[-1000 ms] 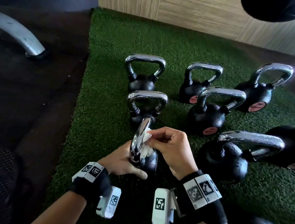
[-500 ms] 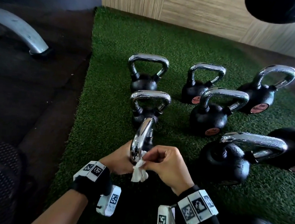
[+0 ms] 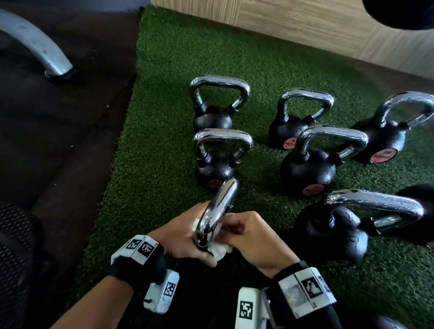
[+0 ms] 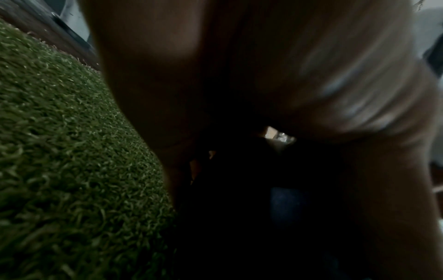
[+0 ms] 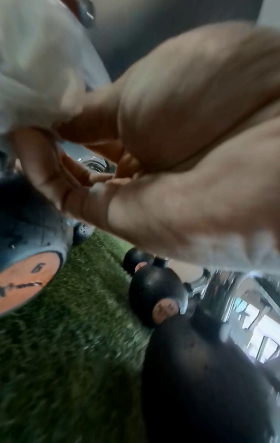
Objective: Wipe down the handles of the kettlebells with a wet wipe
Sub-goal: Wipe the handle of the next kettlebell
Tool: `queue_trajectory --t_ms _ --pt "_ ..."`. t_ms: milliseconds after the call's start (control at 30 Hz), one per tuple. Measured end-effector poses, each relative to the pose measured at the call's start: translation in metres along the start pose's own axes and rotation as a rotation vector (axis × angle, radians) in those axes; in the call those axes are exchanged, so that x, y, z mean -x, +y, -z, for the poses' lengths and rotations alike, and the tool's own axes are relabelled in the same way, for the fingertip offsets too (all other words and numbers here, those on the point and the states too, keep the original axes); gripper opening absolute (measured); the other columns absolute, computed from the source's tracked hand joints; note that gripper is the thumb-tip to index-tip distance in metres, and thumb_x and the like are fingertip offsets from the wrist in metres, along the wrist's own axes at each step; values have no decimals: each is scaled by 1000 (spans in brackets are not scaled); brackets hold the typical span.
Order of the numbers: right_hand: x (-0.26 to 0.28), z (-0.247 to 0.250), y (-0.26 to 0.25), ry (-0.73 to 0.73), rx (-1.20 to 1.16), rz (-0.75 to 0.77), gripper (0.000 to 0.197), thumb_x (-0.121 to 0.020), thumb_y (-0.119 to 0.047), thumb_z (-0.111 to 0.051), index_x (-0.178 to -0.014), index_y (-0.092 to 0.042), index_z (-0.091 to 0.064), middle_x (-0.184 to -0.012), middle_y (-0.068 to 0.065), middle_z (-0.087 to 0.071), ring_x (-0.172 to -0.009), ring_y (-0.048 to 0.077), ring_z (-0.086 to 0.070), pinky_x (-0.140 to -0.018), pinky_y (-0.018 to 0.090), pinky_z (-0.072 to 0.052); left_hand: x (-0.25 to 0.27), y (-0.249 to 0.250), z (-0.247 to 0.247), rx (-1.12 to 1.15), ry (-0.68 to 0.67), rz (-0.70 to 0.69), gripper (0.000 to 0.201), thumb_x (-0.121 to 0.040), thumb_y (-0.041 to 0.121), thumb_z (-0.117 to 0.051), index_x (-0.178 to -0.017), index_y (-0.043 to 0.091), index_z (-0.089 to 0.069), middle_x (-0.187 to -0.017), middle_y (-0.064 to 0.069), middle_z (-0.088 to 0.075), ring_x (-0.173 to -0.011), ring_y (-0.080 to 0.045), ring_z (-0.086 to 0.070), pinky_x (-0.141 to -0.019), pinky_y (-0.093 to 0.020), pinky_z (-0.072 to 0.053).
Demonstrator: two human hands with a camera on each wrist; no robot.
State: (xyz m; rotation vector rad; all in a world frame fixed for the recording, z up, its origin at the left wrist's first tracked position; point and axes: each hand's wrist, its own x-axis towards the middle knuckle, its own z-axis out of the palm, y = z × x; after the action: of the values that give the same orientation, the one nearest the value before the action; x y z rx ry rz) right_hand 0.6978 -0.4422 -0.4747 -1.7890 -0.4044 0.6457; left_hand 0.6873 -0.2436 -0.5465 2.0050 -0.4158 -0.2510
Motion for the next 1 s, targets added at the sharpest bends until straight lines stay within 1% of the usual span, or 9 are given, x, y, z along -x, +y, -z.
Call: queue_trajectory --t_ms 100,200,333,433,567,667,800,900,1000 --pt "3 2 4 -50 -103 -13 20 -89 6 -69 -107 0 -75 -106 15 -77 -99 24 -73 -92 33 -57 1 0 -1 -56 -39 67 112 -49 45 -99 -139 49 -31 -129 22 -46 -120 9 -50 -106 -21 -44" --pt "2 3 6 -44 -13 -23 15 -89 6 -69 -102 4 -75 -106 17 -75 -94 24 -72 -93 40 -56 -1 -1 -3 -186 -86 27 128 -48 66 -86 -155 31 -25 -144 20 -33 -140 -3 -36 -120 -28 -33" --pt "6 4 7 -122 -196 -16 20 -90 4 -66 -106 -3 -76 -102 9 -77 -94 16 -71 -87 27 -55 -1 -4 -3 -91 -51 56 125 -47 56 -95 -150 47 -24 -146 23 -38 -138 2 -41 -117 -35 -40" --pt "11 2 10 -148 -500 -122 21 -91 2 -64 -110 10 -70 -104 21 -72 -88 24 -70 -85 32 -58 0 -5 -5 -132 -40 64 126 -45 57 -94 -148 53 -22 -145 31 -33 -134 10 -39 -114 -29 -43" --pt "10 2 8 -77 -759 -185 21 -85 -1 -57 -93 -1 -76 -91 15 -74 -75 19 -73 -72 27 -60 -1 -5 -7 -151 -40 74 124 -44 57 -92 -144 64 -18 -143 40 -28 -135 12 -37 -117 -25 -37" --pt "8 3 9 -20 -898 -195 26 -93 3 -46 -104 3 -70 -88 13 -75 -71 15 -72 -64 23 -59 -5 -8 -8 -262 -87 28 123 -50 61 -88 -154 43 -25 -147 31 -19 -144 6 -23 -124 -27 -26" --pt "8 1 11 -43 -869 -205 27 -95 -1 -46 -102 0 -72 -94 13 -74 -75 16 -72 -68 23 -59 -2 -8 -8 -160 -45 44 124 -47 55 -94 -153 41 -31 -149 27 -29 -140 7 -34 -120 -30 -36" --pt "2 0 13 56 -948 -157 27 -90 -4 -52 -97 -5 -78 -93 13 -75 -75 15 -71 -68 21 -59 -3 -6 -8 -127 -27 17 110 -49 41 -100 -145 31 -46 -147 14 -42 -138 -1 -41 -118 -30 -37" --pt "-1 -1 20 134 -1051 -138 29 -84 1 -56 -105 0 -76 -98 17 -75 -77 19 -73 -67 22 -61 -3 -4 -7 -78 -9 49 119 -48 35 -103 -148 24 -40 -141 8 -47 -132 -7 -49 -113 -36 -43"
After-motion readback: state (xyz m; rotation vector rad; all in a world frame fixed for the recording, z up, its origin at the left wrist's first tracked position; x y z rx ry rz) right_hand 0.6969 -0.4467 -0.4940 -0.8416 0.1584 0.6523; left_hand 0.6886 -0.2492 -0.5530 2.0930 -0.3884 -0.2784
